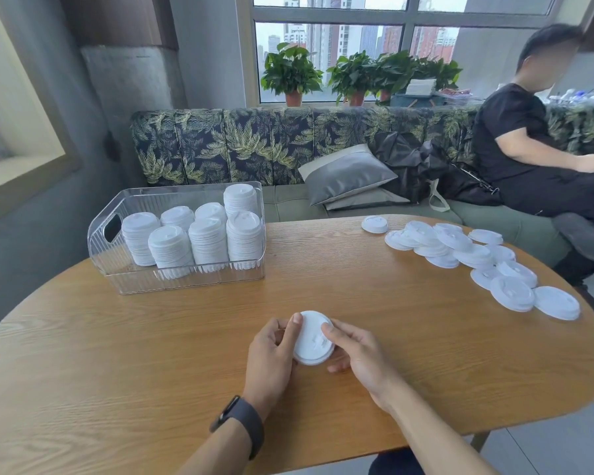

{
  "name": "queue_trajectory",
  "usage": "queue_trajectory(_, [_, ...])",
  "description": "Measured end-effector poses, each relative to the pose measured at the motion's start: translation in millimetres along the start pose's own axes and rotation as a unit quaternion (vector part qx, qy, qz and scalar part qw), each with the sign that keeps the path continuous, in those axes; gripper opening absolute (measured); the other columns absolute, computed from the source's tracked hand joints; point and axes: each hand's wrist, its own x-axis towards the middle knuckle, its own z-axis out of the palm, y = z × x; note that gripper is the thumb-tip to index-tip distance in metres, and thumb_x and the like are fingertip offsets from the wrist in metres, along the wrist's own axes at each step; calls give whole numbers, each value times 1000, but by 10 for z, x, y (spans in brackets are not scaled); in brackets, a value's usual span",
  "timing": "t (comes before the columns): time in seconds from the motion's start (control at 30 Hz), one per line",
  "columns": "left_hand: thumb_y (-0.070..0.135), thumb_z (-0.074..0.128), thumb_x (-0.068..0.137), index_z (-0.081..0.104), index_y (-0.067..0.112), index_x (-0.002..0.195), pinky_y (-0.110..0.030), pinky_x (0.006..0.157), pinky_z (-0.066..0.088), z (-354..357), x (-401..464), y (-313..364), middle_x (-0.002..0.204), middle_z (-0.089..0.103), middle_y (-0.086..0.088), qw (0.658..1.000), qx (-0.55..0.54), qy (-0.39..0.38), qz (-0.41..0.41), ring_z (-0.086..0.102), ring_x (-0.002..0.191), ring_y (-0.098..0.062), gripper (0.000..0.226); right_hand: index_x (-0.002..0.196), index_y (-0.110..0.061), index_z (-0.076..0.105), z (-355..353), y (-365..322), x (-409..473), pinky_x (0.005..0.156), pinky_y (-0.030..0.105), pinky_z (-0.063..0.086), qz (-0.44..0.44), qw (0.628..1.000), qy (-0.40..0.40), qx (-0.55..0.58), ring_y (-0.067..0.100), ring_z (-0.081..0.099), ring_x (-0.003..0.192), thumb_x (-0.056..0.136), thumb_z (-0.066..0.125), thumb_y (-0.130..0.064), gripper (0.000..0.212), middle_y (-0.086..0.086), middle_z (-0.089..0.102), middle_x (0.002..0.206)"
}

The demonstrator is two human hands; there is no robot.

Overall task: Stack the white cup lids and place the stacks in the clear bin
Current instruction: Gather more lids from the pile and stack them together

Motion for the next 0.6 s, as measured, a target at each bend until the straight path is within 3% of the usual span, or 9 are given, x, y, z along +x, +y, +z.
queue_trajectory(0.17, [58,54,99,67,10,92,-30,52,44,1,-11,16,60,63,3,1000,-4,4,-8,56,53,-13,50,112,-24,80,12,5,14,66,28,57,-1,999,32,17,12,71,86,98,65,-36,23,2,80,98])
queue_trajectory(0.37, [45,57,103,64,7,93,-28,46,40,-4,-26,36,54,58,-4,999,-37,-5,-22,50,46,-16,40,112,-21,79,-2,21,44,64,28,57,11,998,45,32,15,71,89,101,62,-35,24,2,80,103])
queue_trajectory(0.6, [45,58,103,69,12,96,-38,58,51,-3,-13,4,65,66,-2,999,-46,14,-15,60,57,-19,36,114,-19,77,-34,28,55,64,31,58,11,996,59,59,20,74,96,98,66,-31,22,4,79,106])
